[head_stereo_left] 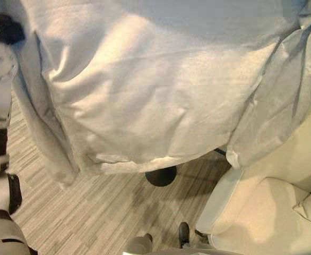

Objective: Hang the clothes on the sofa on the clothes rack.

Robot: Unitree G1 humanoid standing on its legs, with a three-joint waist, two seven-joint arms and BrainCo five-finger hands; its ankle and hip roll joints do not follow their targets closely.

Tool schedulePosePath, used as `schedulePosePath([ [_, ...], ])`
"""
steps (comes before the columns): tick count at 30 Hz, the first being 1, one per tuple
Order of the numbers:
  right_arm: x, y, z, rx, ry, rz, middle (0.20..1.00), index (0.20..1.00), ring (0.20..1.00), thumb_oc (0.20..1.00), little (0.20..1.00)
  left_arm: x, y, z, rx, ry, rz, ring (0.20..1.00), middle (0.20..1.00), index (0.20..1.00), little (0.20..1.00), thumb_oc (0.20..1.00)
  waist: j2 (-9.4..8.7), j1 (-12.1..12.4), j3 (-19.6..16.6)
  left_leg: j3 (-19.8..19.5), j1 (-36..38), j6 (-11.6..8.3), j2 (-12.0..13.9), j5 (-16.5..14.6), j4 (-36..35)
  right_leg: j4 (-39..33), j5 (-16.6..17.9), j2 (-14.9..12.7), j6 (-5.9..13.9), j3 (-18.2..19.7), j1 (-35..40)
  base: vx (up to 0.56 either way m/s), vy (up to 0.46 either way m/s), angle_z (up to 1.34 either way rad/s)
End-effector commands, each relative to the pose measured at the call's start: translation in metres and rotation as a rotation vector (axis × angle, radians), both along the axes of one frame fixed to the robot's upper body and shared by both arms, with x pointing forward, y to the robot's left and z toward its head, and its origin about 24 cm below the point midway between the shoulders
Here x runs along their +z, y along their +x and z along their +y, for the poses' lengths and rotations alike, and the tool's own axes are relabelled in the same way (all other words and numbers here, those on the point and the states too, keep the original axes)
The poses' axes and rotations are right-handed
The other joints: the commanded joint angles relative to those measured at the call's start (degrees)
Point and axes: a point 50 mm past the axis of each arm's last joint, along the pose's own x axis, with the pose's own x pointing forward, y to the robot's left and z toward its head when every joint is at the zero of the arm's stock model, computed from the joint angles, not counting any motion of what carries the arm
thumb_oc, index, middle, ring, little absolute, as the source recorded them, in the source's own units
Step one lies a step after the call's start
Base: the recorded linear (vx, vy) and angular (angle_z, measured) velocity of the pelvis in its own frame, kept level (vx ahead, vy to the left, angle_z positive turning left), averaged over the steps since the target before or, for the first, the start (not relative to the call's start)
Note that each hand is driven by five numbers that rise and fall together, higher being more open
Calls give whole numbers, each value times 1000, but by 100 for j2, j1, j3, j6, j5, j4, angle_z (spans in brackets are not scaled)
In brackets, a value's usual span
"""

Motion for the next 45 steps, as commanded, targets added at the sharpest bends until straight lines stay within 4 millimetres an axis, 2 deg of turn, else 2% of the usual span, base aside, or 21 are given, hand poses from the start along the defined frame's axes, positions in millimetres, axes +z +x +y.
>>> schedulePosePath([
  [1,31,-5,-6,-6,40,-73,200,200,200,200,200,20,0,3,-15,-42,-39,200,200,200,200,200,287,130,-145,139,684,-36,399,746,-1483,7,-295,-365,85,-112,218,7,-13,6],
  [2,32,-5,-6,-6,41,-75,200,200,200,200,200,21,0,3,-15,-42,-41,200,200,200,200,200,282,129,-134,140,684,-36,399,745,-1483,7,-294,-364,85,-111,218,0,0,0],
  [4,32,16,-15,-86,19,54,200,200,200,200,200,28,20,-12,-26,-22,32,200,200,200,200,200,212,119,-52,150,679,-51,417,681,-1483,7,-307,-356,81,-110,206,11,-35,-2],
  [8,33,29,-14,-109,15,110,200,200,200,200,200,28,33,-18,-34,-33,83,200,200,200,200,200,219,74,53,158,646,-60,416,654,-1483,7,-311,-351,78,-96,183,-1,-2,1],
  [9,27,36,-16,-116,48,140,200,200,200,200,200,25,41,-22,-48,-42,112,200,200,200,200,200,220,53,121,162,615,-67,418,638,-1483,7,-322,-347,73,-89,155,2,1,-3],
  [13,23,44,-13,-100,111,156,200,200,200,200,200,21,50,-16,-13,-68,162,200,200,200,200,200,250,8,286,157,501,-62,421,555,-1483,7,-431,-314,62,-81,26,8,3,-1],
  [16,30,48,-13,-101,172,144,200,200,200,200,200,22,56,-11,6,-105,200,200,200,200,200,200,229,13,531,154,293,-81,442,593,-1483,7,-486,-274,63,-82,-149,-64,-2,-1],
  [22,46,44,-13,-73,227,92,200,200,200,200,200,35,48,4,52,-138,173,200,200,200,200,200,242,-13,856,108,74,-88,449,633,-1483,7,-540,-220,34,-43,-365,-60,3,-1],
  [28,50,32,-13,-49,194,36,200,200,200,200,200,39,34,12,52,-147,97,200,200,200,200,200,208,-30,782,98,141,-75,422,595,-1483,7,-516,-215,24,18,-315,43,2,-3],
  [33,40,22,-14,-22,161,17,200,200,200,200,200,31,26,20,50,-153,61,200,200,200,200,200,187,-69,537,112,301,-64,427,585,-1483,7,-393,-236,25,55,-181,76,-25,-7],
  [37,29,20,-8,-7,76,74,200,200,200,200,200,18,25,35,104,-154,104,200,200,200,200,200,180,-95,167,156,545,-53,613,605,-1483,7,-407,-151,26,6,-39,151,-84,-3],
  [45,29,26,-15,-49,77,111,200,200,200,200,200,14,31,42,133,-166,151,200,200,200,200,200,119,-118,99,149,409,-49,670,491,-1483,7,-542,-87,57,-92,-111,45,-48,9],
])
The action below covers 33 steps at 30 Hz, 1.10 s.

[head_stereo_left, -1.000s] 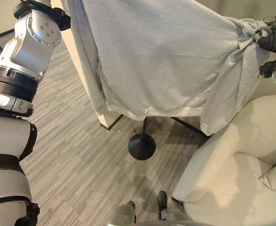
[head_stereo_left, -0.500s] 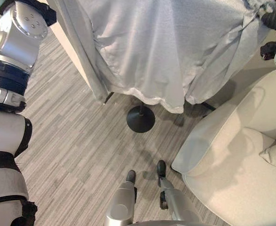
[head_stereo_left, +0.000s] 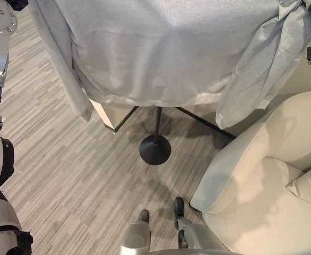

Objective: Hang the clothes on the sofa on the clothes rack.

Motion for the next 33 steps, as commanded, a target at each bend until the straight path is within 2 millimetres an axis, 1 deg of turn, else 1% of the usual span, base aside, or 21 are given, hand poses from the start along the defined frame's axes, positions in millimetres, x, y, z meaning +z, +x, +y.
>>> schedulePosePath([
  [1,12,-1,-28,-147,-7,-1,200,200,200,200,200,-1,4,21,77,-60,30,200,200,200,200,200,189,87,-613,163,548,-13,521,503,-1413,3,-761,-209,308,-49,92,-3,-6,8],
  [2,14,-1,-27,-145,-7,-4,200,200,200,200,200,1,4,21,78,-61,27,200,200,200,200,200,193,82,-599,167,548,-13,520,503,-1413,3,-761,-210,309,-45,89,0,0,0],
  [4,17,14,-21,-156,12,40,200,200,200,200,200,-2,18,18,63,-112,84,200,200,200,200,200,182,78,-409,168,458,-40,512,526,-1413,3,-746,-204,304,-31,29,-91,21,0],
  [6,18,21,-16,-153,32,63,200,200,200,200,200,-12,28,20,55,-163,145,200,200,200,200,200,194,63,-181,155,389,-67,501,558,-1413,3,-737,-206,297,-30,-22,-128,27,0],
  [8,16,23,-14,-146,36,72,200,200,200,200,200,-16,31,22,57,-171,164,200,200,200,200,200,205,57,-115,150,375,-72,498,566,-1413,3,-729,-208,295,-30,-33,-56,12,0],
  [10,10,26,-10,-122,56,83,200,200,200,200,200,-30,36,25,45,-209,200,200,200,200,200,200,211,46,39,132,312,-92,490,589,-1413,3,-713,-216,292,-29,-92,-78,25,-3],
  [12,-7,29,-5,-75,58,123,200,200,200,200,200,-53,40,35,47,-244,262,200,200,200,200,200,219,37,141,132,287,-111,476,596,-1413,3,-698,-227,282,-24,-130,-50,44,0],
  [13,-25,30,1,-23,66,155,200,200,200,200,200,-74,44,40,41,-277,309,200,200,200,200,200,232,16,145,146,304,-109,461,580,-1413,3,-690,-236,277,-14,-122,-9,44,0],
  [14,-35,30,3,0,71,175,200,200,200,200,200,-85,44,43,36,-297,329,200,200,200,200,200,231,2,136,152,313,-109,451,574,-1413,3,-671,-243,275,-7,-122,24,52,-1],
  [15,-51,28,7,45,98,191,200,200,200,200,200,-108,45,45,20,-328,368,200,200,200,200,200,245,-30,94,166,332,-101,442,556,-1413,3,-657,-254,273,5,-121,60,34,-2],
  [16,-52,28,7,45,98,192,200,200,200,200,200,-109,46,45,21,-328,369,200,200,200,200,200,259,-27,78,170,363,-98,458,494,-1413,3,-714,-240,275,2,-92,41,40,-6],
  [17,-71,25,9,88,144,204,200,200,200,200,200,-134,45,46,-6,-370,401,200,200,200,200,200,250,-50,42,173,353,-89,432,536,-1413,3,-649,-267,270,10,-118,96,51,-10],
  [18,-118,14,23,202,245,261,366,366,366,366,366,-189,42,36,-87,-444,479,376,376,376,376,376,264,-86,-178,194,392,-64,419,517,-1413,3,-628,-298,265,24,-99,68,49,-13],
  [19,-127,11,26,221,257,278,784,784,784,784,784,-200,40,34,-103,-468,488,1000,1000,1000,1000,1000,263,-94,-232,198,403,-60,419,511,-1413,3,-628,-304,264,23,-97,140,41,-16],
  [20,-136,8,30,246,268,295,1000,1000,1000,1000,1000,-213,38,29,-134,-495,505,1000,1000,1000,1000,1000,288,-98,-326,204,446,-54,439,445,-1413,3,-678,-292,265,13,-62,75,9,-16],
  [22,-151,4,31,255,267,337,1000,1000,1000,1000,1000,-231,34,19,-198,-521,540,1000,1000,1000,1000,1000,286,-106,-433,205,430,-49,416,515,-1413,3,-608,-321,270,9,-83,20,4,-5],
  [25,-161,0,29,253,292,357,1000,1000,1000,1000,1000,-243,28,16,-219,-538,560,1000,1000,1000,1000,1000,324,-106,-540,213,477,-50,439,468,-1413,3,-639,-310,269,-3,-39,47,4,15],
  [28,-183,-15,11,197,382,368,1000,1000,1000,1000,1000,-271,5,16,-265,-623,563,1000,1000,1000,1000,1000,358,-78,-769,231,508,-58,454,529,-1413,3,-609,-333,270,-51,-7,31,-2,6],
  [29,-192,-23,3,170,410,375,1000,1000,1000,1000,1000,-288,-8,20,-261,-678,576,1000,1000,1000,1000,1000,371,-73,-867,234,514,-66,456,553,-1413,3,-591,-346,269,-67,4,28,6,-6],
  [32,-214,-52,-26,55,507,366,1000,1000,1000,1000,1000,-357,-62,41,-160,-875,694,1000,1000,1000,1000,1000,453,-43,-1104,279,541,-90,489,639,-1413,3,-542,-406,293,-173,66,0,0,0],
  [33,-214,-52,-26,54,507,367,1000,1000,1000,1000,1000,-357,-63,41,-160,-875,695,1000,1000,1000,1000,1000,453,-43,-1111,278,540,-90,489,638,-1413,3,-543,-405,293,-174,65,0,0,0],
])
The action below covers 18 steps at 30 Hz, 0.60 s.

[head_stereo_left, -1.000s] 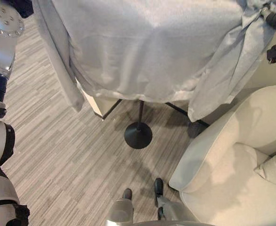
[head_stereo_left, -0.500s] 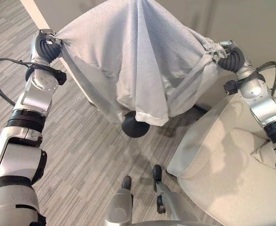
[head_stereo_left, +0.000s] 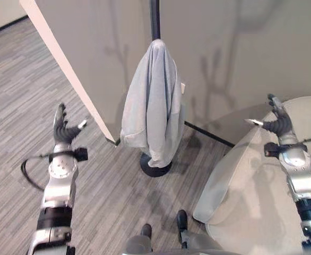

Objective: Hang the clothes on the sofa on the clothes rack.

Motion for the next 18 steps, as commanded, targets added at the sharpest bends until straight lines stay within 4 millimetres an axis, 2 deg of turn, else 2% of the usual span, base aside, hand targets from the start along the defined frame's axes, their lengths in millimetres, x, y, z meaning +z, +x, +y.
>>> schedulePosePath([
  [1,35,12,7,41,-56,-142,1000,1000,1000,1000,1000,16,28,-5,-112,2,-61,1000,1000,1000,1000,1000,203,115,-337,214,94,-35,429,393,-501,7,-369,-440,268,-195,24,-1,15,7],
  [3,31,0,-2,3,-56,-139,1000,1000,1000,1000,1000,-6,8,-4,-99,-52,8,1000,1000,1000,1000,1000,235,123,-373,226,98,-37,435,413,-501,7,-357,-453,278,-226,30,-11,33,10],
  [4,27,-12,-15,-62,-67,-134,1000,1000,1000,1000,1000,-34,-13,-6,-82,-141,87,1000,1000,1000,1000,1000,269,113,-408,231,94,-36,438,434,-501,7,-344,-469,290,-240,33,-13,35,7],
  [5,27,-12,-15,-63,-67,-133,1000,1000,1000,1000,1000,-34,-13,-6,-83,-141,88,1000,1000,1000,1000,1000,271,118,-414,231,93,-36,440,432,-501,7,-344,-467,289,-240,32,-13,42,6],
  [6,25,-19,-22,-100,-71,-130,1000,1000,1000,1000,1000,-49,-24,-7,-66,-185,133,1000,1000,1000,1000,1000,288,110,-424,240,88,-37,443,437,-501,7,-342,-475,297,-251,35,-7,45,4],
  [7,19,-35,-39,-194,-71,-113,1000,1000,1000,1000,1000,-76,-48,-10,-41,-252,233,1000,1000,1000,1000,1000,310,102,-436,237,85,-39,441,456,-501,7,-331,-484,307,-259,34,-8,45,1],
  [8,19,-35,-39,-194,-71,-113,1000,1000,1000,1000,1000,-76,-48,-10,-42,-252,233,1000,1000,1000,1000,1000,310,103,-436,237,85,-39,441,456,-501,7,-331,-484,307,-258,34,-6,53,6],
  [9,8,-52,-54,-277,-76,-70,1000,1000,1000,1000,1000,-103,-69,-12,1,-315,343,1000,1000,1000,1000,1000,314,79,-436,235,83,-38,445,458,-501,7,-335,-503,308,-274,38,-2,36,9],
  [12,-14,-81,-83,-418,-124,71,1000,1000,1000,1000,1000,-134,-99,-22,30,-383,498,1000,1000,1000,1000,1000,309,46,-445,238,75,-34,453,453,-501,7,-329,-521,314,-280,41,-2,36,10],
  [13,-33,-98,-95,-488,-126,175,1000,1000,1000,1000,1000,-151,-116,-31,18,-399,614,1000,1000,1000,1000,1000,293,24,-438,244,64,-32,455,456,-501,7,-322,-538,322,-282,33,-19,38,3],
  [14,-73,-122,-108,-569,-71,365,1000,1000,1000,1000,1000,-167,-130,-41,-2,-416,732,1000,1000,1000,1000,1000,270,-1,-414,254,56,-33,458,474,-501,8,-318,-551,340,-280,34,-22,30,-4],
  [15,-93,-132,-109,-586,-39,456,1000,1000,1000,1000,1000,-171,-133,-44,-23,-404,778,1000,1000,1000,1000,1000,255,-10,-384,267,58,-34,457,471,-501,8,-317,-556,348,-280,41,0,0,0],
  [16,-102,-137,-107,-590,-18,495,1000,1000,1000,1000,1000,-173,-136,-45,-36,-394,804,1000,1000,1000,1000,1000,241,-15,-382,265,62,-34,455,469,-501,10,-312,-561,347,-279,39,-12,-2,-5],
  [18,-132,-150,-98,-614,99,584,1000,1000,1000,1000,1000,-177,-138,-47,-54,-379,859,1000,1000,1000,1000,1000,204,-24,-362,270,61,-33,448,463,-501,18,-299,-570,343,-261,19,-9,0,-8],
])
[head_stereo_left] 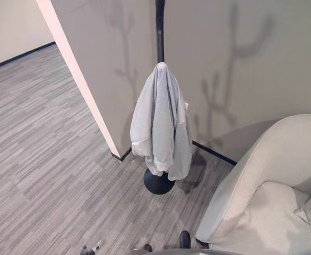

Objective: Hang the clothes on the sofa on the clothes rack.

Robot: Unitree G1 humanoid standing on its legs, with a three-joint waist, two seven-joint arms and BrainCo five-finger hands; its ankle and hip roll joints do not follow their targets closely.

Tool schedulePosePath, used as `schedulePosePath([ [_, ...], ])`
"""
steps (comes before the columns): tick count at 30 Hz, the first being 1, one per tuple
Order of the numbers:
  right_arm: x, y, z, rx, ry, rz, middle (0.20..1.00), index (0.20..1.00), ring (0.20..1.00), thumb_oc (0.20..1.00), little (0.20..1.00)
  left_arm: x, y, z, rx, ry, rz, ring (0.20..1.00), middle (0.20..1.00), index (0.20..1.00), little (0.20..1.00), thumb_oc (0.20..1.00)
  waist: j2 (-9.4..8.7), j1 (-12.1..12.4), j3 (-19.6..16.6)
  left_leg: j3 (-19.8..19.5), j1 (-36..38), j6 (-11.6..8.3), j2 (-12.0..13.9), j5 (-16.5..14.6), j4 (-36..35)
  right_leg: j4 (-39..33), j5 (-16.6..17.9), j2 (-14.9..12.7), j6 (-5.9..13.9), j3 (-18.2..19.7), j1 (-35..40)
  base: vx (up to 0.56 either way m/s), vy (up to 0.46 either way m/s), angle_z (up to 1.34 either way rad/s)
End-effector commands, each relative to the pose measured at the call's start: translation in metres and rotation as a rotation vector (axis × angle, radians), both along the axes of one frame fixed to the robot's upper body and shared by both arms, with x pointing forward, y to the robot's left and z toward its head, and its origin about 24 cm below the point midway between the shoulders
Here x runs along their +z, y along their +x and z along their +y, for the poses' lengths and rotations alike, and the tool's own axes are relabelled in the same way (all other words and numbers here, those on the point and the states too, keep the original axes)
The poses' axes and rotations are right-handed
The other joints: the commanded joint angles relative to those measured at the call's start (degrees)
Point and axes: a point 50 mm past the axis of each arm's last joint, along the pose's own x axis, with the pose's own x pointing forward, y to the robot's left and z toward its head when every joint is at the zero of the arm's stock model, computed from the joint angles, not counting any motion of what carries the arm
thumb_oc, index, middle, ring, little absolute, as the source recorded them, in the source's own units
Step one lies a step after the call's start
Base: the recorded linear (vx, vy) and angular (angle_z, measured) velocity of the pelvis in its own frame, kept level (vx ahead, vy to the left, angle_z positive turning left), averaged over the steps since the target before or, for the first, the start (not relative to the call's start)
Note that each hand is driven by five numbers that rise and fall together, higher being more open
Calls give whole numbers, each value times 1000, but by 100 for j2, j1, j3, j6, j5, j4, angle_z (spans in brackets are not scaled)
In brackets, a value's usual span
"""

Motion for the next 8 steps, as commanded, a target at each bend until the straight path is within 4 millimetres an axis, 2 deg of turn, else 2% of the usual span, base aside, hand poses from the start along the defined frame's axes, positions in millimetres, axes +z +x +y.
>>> schedulePosePath([
  [1,-1,30,5,12,61,-115,1000,1000,1000,1000,1000,9,51,8,-119,67,-106,1000,1000,1000,1000,1000,270,12,191,278,258,-33,438,409,-503,30,-39,-518,224,-95,155,-5,0,-3],
  [3,-1,30,6,13,61,-116,1000,1000,1000,1000,1000,10,51,8,-118,68,-106,1000,1000,1000,1000,1000,269,10,194,279,259,-33,438,408,-503,30,-40,-518,223,-95,156,-1,-3,4],
  [4,-32,13,30,-33,217,-55,1000,1000,1000,1000,1000,7,52,8,-102,59,-91,1000,1000,1000,1000,1000,242,19,152,270,246,-37,432,411,-503,36,-21,-519,205,-77,131,0,0,0],
  [6,-64,-10,65,-93,391,27,1000,1000,1000,1000,1000,7,56,10,-105,66,-82,1000,1000,1000,1000,1000,206,45,98,256,247,-46,426,402,-503,44,-4,-526,180,-68,116,0,0,0],
  [7,-74,-17,78,-104,451,56,1000,1000,1000,1000,1000,7,54,10,-106,66,-72,1000,1000,1000,1000,1000,193,57,67,255,252,-50,427,396,-503,49,-1,-529,170,-68,113,36,-9,4],
  [8,-88,-32,102,-100,541,131,1000,1000,1000,1000,1000,5,55,8,-124,61,-61,1000,1000,1000,1000,1000,185,68,13,254,261,-52,420,393,-503,52,5,-535,156,-59,116,46,-4,0],
])
